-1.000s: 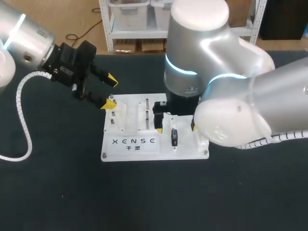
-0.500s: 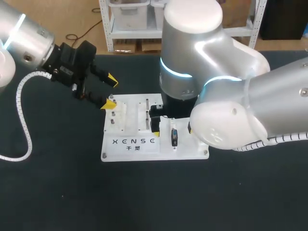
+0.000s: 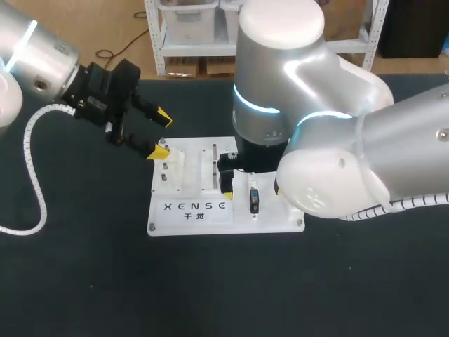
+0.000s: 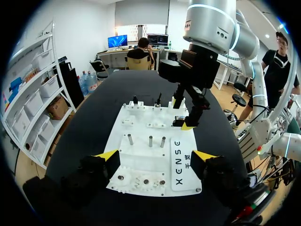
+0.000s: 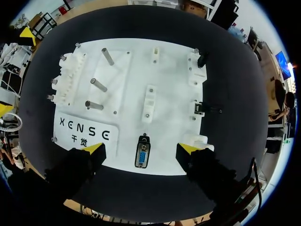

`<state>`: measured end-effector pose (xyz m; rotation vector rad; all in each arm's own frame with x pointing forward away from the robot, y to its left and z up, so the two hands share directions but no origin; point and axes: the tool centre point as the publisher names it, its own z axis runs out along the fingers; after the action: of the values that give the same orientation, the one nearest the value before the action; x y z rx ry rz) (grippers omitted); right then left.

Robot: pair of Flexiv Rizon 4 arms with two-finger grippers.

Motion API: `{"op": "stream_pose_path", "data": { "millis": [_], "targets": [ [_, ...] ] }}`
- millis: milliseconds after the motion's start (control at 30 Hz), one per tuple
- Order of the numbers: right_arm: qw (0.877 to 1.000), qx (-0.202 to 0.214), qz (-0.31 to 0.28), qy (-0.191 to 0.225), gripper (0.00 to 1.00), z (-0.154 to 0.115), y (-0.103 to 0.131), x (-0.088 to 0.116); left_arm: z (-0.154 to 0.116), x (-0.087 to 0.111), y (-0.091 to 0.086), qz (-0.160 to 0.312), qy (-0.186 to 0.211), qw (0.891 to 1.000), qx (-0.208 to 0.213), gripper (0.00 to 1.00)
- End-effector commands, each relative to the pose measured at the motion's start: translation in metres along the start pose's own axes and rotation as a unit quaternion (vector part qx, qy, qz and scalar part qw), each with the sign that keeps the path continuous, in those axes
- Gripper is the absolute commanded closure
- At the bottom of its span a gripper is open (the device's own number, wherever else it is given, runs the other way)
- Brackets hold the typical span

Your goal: Insert the USB connector, Ethernet cable, and multi-pin plug into their matching sockets one by one.

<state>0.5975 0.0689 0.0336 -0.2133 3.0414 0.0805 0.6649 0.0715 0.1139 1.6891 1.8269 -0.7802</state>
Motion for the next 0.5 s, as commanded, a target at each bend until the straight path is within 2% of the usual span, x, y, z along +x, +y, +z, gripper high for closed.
{"op": "stream_pose_path", "data": {
  "millis": [33, 433, 467, 500],
  "targets": [
    [1.0, 0.002, 0.0, -0.002, 0.0, 0.001, 0.0, 0.003, 0.0, 0.001, -0.001, 0.001, -0.001, 1.0, -0.001, 0.0],
    [0.999, -0.003, 0.047, 0.006, 0.0, 0.01, -0.006, 0.003, 0.0, 0.001, -0.001, 0.001, -0.001, 1.0, -0.001, 0.0],
    [0.999, -0.003, 0.049, 0.006, 0.06, 0.011, -0.007, 0.002, 0.0, 0.001, -0.001, 0.001, -0.001, 1.0, -0.001, 0.0],
    [0.999, -0.003, 0.049, 0.006, 0.18, 0.011, -0.007, 0.002, 0.0, 0.001, -0.001, 0.001, -0.001, 1.0, -0.001, 0.0]
  ]
}}
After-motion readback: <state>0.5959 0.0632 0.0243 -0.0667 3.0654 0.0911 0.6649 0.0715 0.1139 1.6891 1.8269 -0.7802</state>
